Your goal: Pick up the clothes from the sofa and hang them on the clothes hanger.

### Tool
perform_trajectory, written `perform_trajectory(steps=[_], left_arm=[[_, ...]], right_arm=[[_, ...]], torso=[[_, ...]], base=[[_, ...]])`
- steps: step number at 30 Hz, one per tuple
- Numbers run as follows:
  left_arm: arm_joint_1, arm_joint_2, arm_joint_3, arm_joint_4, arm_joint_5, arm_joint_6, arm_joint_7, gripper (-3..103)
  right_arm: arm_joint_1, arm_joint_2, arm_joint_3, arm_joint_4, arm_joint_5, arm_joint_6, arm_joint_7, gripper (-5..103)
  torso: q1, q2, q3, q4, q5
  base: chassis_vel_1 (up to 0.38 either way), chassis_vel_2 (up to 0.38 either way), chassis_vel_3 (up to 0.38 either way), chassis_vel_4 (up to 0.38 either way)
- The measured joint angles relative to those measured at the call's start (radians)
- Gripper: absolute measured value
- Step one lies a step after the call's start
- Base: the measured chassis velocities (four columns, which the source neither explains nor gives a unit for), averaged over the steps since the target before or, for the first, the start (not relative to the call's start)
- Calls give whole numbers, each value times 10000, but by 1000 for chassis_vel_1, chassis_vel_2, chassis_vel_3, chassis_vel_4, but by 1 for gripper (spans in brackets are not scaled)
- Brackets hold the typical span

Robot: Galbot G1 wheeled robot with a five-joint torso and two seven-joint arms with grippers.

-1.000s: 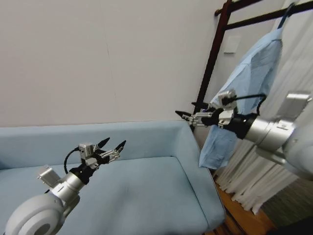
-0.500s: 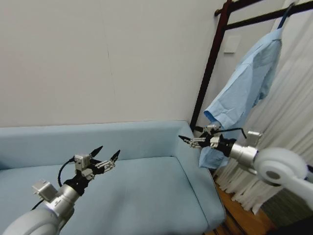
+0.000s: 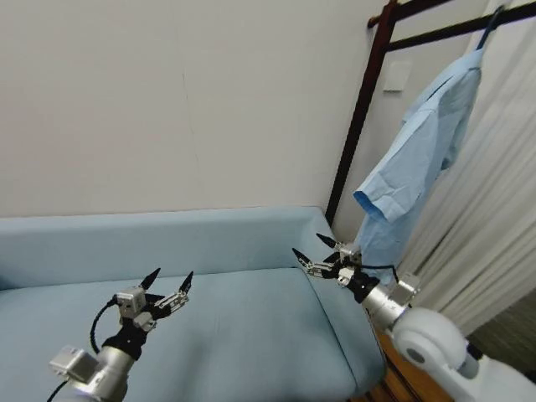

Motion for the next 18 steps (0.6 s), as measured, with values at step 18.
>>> perform_trajectory(steps=[18], left_arm=[[2016,-3569,511,-57,3984,-1060,-259,100]], right_arm=[[-4059,4388,2640,1447,-3295,-1210,-167,100]], torso=[[-1,1,-1,-2,-2]], base=[[0,0,0,0]])
